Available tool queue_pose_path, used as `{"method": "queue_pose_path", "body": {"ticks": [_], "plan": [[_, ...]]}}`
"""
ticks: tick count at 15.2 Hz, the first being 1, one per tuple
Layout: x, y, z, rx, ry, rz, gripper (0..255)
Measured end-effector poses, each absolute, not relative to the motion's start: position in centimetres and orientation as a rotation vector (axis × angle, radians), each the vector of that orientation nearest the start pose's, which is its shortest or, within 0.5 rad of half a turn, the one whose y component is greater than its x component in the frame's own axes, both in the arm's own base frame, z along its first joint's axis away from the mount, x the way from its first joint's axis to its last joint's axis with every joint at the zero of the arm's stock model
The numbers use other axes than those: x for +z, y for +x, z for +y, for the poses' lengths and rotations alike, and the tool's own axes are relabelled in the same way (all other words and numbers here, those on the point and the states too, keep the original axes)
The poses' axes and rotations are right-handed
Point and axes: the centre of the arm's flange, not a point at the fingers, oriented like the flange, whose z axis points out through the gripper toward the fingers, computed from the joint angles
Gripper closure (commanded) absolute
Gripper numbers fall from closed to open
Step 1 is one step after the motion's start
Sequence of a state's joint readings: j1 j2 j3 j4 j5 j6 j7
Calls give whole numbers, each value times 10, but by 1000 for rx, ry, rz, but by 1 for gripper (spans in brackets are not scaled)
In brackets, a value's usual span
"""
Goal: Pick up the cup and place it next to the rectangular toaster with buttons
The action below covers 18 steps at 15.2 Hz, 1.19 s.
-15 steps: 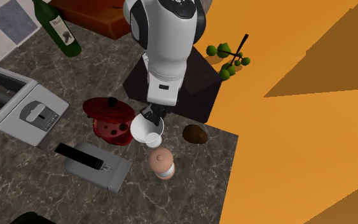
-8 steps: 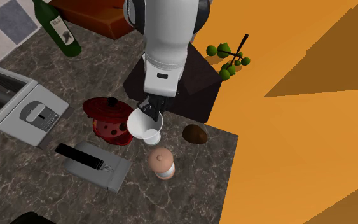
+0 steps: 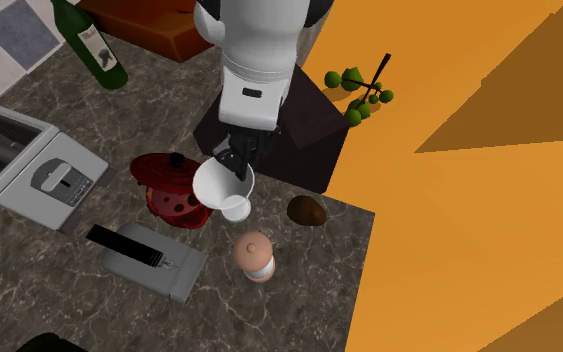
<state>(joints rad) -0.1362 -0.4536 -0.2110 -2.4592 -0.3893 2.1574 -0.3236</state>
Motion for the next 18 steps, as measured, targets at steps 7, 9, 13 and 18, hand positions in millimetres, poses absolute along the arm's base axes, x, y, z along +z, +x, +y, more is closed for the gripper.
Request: {"method": "queue_pose_path", "body": {"ticks": [7, 9, 13, 18], "plan": [[508, 394, -163, -108, -3407, -313, 255], [517, 393, -162, -107, -3407, -313, 255], [539, 394, -161, -108, -3408, -313, 255], [565, 393, -162, -107, -3407, -313, 255]]}}
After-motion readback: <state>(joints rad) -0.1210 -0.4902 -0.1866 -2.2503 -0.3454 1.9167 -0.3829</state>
